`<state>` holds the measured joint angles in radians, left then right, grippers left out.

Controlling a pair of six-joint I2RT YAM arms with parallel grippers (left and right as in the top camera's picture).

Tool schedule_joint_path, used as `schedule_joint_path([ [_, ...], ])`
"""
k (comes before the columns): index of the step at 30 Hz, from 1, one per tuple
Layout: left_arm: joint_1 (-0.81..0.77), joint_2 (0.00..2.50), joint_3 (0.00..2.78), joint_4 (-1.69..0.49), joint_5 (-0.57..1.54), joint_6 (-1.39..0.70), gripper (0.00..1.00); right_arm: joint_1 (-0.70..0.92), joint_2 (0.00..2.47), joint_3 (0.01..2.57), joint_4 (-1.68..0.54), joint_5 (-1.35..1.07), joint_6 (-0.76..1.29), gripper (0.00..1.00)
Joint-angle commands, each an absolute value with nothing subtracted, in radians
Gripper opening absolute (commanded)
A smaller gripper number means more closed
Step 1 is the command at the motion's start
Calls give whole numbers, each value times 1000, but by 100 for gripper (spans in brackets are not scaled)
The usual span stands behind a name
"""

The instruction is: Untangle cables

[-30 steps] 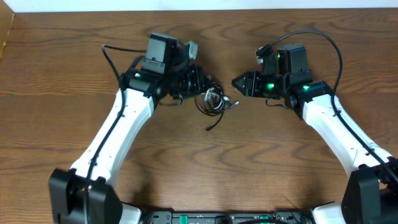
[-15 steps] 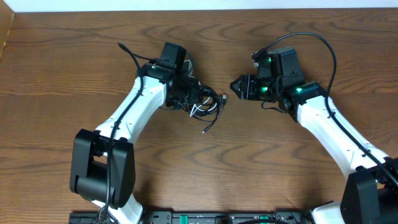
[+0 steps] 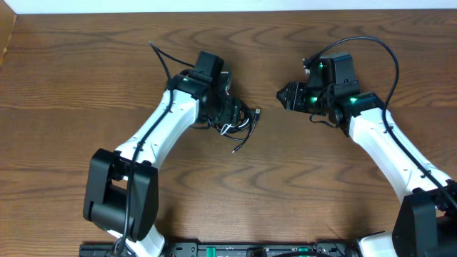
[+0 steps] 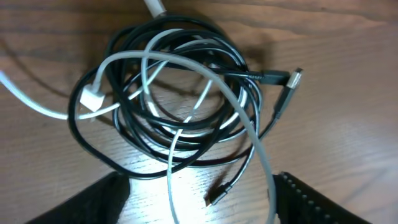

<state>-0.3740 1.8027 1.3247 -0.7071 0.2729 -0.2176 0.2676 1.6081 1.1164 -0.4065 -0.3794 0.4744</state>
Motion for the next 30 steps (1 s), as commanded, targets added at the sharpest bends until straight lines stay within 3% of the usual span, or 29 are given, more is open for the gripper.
schedule_joint_path([
  [1, -373, 1807, 1335, -709, 186, -292, 63, 267, 1610, 1114, -412, -373, 477, 55],
  [5, -366, 1806, 1335, -702, 186, -333, 41, 271, 1611, 1114, -412, -373, 477, 59],
  [9, -352, 1794, 1338, -699, 191, -362, 9, 284, 1617, 1114, -405, -373, 477, 59],
  [16, -344, 1723, 1372, -695, 194, -361, 8, 327, 1691, 1114, -360, -418, 500, 57],
  [23, -344, 1649, 1373, -690, 272, -413, 8, 355, 1788, 1114, -289, -435, 538, 47],
  [30, -344, 1557, 1373, -610, 360, -414, 8, 355, 1808, 1114, -170, -590, 479, 47],
])
